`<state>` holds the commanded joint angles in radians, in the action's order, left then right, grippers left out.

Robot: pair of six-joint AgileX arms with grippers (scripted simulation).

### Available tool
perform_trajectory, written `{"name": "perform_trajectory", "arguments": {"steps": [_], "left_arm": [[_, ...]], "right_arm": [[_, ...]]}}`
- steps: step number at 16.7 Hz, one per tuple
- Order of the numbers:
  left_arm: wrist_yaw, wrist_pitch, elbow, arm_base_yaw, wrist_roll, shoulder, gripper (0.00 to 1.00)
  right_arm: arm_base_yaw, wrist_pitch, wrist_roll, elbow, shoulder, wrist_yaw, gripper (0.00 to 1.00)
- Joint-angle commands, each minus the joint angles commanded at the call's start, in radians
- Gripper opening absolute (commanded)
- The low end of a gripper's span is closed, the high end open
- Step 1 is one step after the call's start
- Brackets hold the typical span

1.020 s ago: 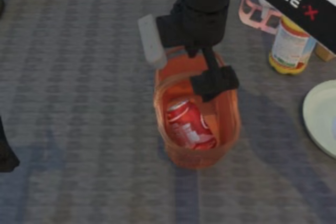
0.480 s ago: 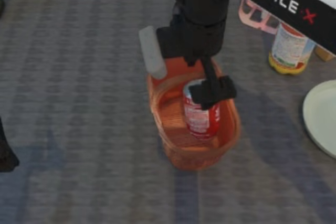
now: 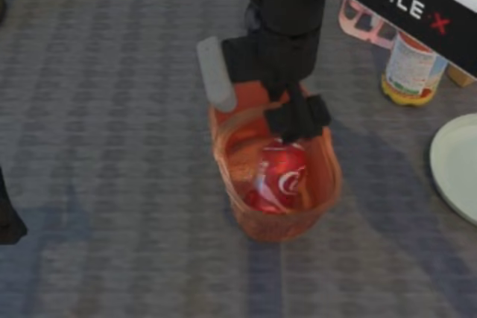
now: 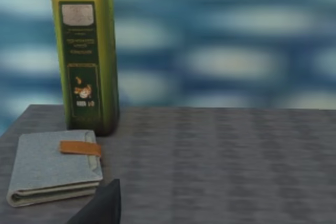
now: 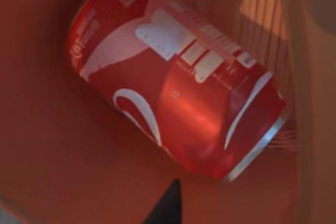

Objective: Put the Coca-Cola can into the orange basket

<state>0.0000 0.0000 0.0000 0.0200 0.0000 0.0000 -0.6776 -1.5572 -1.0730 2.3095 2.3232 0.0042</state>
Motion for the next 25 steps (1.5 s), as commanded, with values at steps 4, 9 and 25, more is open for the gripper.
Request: {"name": "perform_trajectory", "arguments": {"steps": [4, 9, 25], "left_arm": [[0.000, 0.000, 0.000, 0.000, 0.000, 0.000, 1.00], [0.000, 0.000, 0.000, 0.000, 0.000, 0.000, 1.00], [0.000, 0.000, 0.000, 0.000, 0.000, 0.000, 1.00]], "right_arm": [[0.000, 0.000, 0.000, 0.000, 0.000, 0.000, 0.17], [0.000, 0.000, 0.000, 0.000, 0.000, 0.000, 0.00], [0.000, 0.000, 0.000, 0.000, 0.000, 0.000, 0.00]]}}
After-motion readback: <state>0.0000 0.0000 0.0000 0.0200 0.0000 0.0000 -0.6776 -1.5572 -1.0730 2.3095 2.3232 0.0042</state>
